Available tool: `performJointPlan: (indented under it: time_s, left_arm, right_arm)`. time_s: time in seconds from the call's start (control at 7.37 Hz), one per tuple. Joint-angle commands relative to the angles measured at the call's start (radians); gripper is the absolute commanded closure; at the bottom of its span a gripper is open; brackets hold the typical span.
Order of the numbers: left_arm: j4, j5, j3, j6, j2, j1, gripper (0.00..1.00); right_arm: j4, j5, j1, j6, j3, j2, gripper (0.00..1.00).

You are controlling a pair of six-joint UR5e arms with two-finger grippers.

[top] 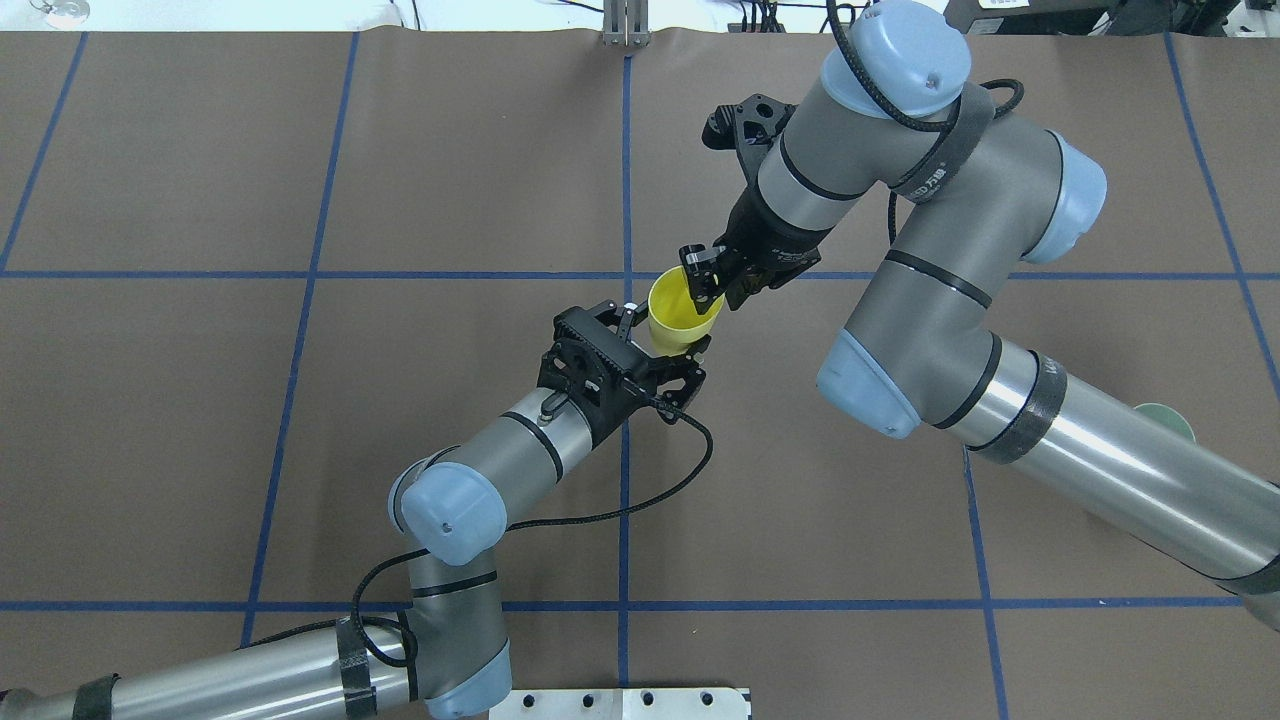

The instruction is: Transfer and stack yellow cup on green cup

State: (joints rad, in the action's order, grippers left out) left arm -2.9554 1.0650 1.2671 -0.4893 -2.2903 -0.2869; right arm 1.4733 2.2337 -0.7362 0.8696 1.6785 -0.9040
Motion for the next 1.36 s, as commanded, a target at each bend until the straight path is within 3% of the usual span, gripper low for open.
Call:
performJointPlan:
  time_s: [0.0,0.14,0.27,0.41,0.68,1.22]
  left_arm:
    - [-0.001,0.0,0.0,-0.002,-0.001,0.0,0.71]
    - [-0.001,0.0,0.0,-0.002,-0.002,0.0,0.67]
    - [-0.001,0.0,0.0,-0.002,-0.002,0.0,0.37]
    - [-0.001,0.0,0.0,-0.002,-0.003,0.0,0.32]
    - [-0.001,0.001,0.002,-0.002,-0.002,0.0,0.01]
    - [-0.004,-0.025,0.005,-0.003,0.003,0.003,0.01]
  right_arm:
    - [0.001,-0.003,0.003,0.0,0.0,0.0,0.87]
    - [0.001,-0.003,0.003,0.0,0.0,0.0,1.0]
    - [0.002,-0.003,0.003,0.0,0.003,0.002,1.0]
    - [0.008,-0.003,0.003,0.0,0.004,0.004,1.0]
    - [0.013,-0.002,0.001,0.0,0.009,-0.001,1.0]
    - [0.013,0.023,-0.06,-0.001,0.015,-0.026,1.0]
